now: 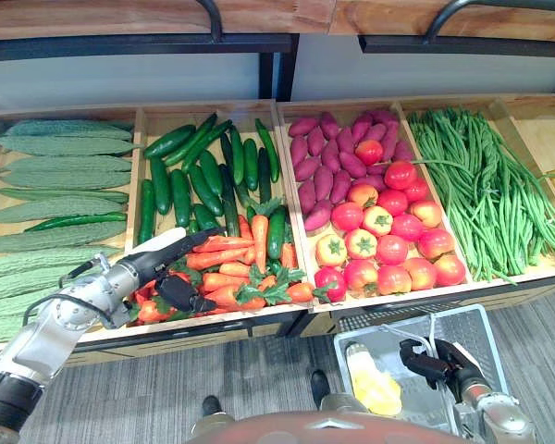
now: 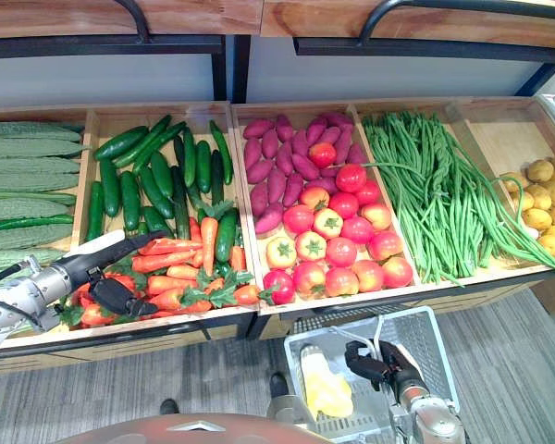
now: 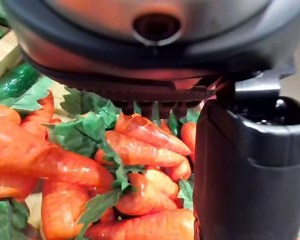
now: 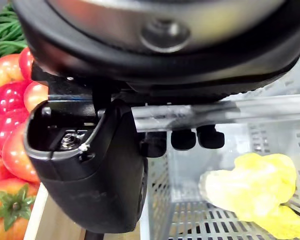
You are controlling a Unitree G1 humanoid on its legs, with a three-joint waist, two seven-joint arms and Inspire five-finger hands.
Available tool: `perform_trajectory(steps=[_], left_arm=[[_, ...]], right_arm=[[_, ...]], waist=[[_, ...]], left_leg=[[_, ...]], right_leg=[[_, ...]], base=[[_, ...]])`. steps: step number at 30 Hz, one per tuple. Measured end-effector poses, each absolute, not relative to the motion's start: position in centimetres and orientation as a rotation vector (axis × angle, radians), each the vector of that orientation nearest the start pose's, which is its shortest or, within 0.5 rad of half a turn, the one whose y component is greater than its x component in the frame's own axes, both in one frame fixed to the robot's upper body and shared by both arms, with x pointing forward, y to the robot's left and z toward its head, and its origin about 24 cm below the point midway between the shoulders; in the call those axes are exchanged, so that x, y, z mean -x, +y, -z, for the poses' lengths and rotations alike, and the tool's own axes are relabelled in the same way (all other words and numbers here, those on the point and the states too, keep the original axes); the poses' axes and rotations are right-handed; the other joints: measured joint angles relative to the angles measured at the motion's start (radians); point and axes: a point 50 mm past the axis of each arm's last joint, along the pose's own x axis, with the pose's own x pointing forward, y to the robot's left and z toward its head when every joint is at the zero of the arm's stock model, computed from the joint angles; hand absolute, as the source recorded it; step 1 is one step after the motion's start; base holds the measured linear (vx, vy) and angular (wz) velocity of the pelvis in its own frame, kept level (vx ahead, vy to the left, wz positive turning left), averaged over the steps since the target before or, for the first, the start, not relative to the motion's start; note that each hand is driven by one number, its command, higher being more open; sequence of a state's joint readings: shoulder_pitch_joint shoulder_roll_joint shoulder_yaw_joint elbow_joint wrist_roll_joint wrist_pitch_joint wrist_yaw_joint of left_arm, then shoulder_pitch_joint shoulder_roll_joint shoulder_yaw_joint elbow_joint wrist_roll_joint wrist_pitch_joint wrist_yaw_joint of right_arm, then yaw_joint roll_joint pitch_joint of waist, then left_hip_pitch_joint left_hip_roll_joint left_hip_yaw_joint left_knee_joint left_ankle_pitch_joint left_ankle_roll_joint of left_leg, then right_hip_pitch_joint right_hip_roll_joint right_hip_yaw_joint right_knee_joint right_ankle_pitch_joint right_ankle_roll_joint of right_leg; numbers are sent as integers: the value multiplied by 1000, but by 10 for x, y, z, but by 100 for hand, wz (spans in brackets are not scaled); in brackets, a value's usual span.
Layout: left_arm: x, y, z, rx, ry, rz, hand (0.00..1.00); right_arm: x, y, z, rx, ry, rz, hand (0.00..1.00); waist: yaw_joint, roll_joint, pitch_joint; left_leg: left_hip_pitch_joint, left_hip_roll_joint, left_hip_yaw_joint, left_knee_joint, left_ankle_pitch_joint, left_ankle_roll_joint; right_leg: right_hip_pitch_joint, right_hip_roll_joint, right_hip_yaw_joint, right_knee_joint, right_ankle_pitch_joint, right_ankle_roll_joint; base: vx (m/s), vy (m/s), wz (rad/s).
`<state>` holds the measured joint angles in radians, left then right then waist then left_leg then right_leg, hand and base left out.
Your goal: Pick vegetable in the basket
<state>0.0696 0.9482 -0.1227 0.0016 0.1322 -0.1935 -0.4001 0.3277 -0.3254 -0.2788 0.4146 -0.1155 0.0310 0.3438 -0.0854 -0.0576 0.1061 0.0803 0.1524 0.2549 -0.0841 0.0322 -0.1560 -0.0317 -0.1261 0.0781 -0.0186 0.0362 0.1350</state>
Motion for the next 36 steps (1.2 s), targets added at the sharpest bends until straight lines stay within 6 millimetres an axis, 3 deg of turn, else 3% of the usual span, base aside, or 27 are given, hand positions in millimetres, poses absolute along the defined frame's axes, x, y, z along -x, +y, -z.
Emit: perform_trajectory(steps=[7, 13, 20, 26, 27, 36], left_arm=[[-234, 257, -78, -1119, 105, 586, 100], [-235, 254, -75, -1198, 70, 576, 100], [-247, 247, -92, -1292, -101, 501, 100], [-249, 247, -95, -1376, -162, 472, 100], [-250, 247, -96, -1398, -179, 470, 0], [-254, 245, -102, -1461, -223, 462, 0]], right_arm=[[-117, -296, 74, 280, 782, 20, 0], [-134, -295, 62, 331, 714, -16, 0], [-149, -295, 55, 358, 660, -6, 0], [-163, -299, 45, 409, 616, -18, 0], [-164, -300, 44, 424, 610, -22, 0], [-175, -295, 41, 447, 589, -49, 0]], waist=[[0, 0, 37], [0, 6, 82], [1, 12, 138], [4, 29, 166], [4, 32, 171], [-3, 26, 178]], left_leg=[[2, 0, 8, 0, -1, 0], [-11, 0, 32, 0, -1, 0], [-85, -1, 29, 28, -2, 3], [-119, 0, 30, 48, -6, 4], [-128, 0, 31, 50, -6, 5], [-140, -1, 45, 46, -3, 7]], right_leg=[[-2, 0, 4, 0, 2, -2], [-34, 3, 29, 1, 12, -2], [-97, 1, 36, 2, 28, -2], [-125, 1, 40, 4, 33, -3], [-134, 0, 41, 5, 35, -3], [-157, 1, 56, 6, 43, 3]], base=[[-2, 0, 0], [-16, 0, -14], [-8, -9, -2], [-7, -4, -1], [0, 0, 0], [0, 0, -4]])
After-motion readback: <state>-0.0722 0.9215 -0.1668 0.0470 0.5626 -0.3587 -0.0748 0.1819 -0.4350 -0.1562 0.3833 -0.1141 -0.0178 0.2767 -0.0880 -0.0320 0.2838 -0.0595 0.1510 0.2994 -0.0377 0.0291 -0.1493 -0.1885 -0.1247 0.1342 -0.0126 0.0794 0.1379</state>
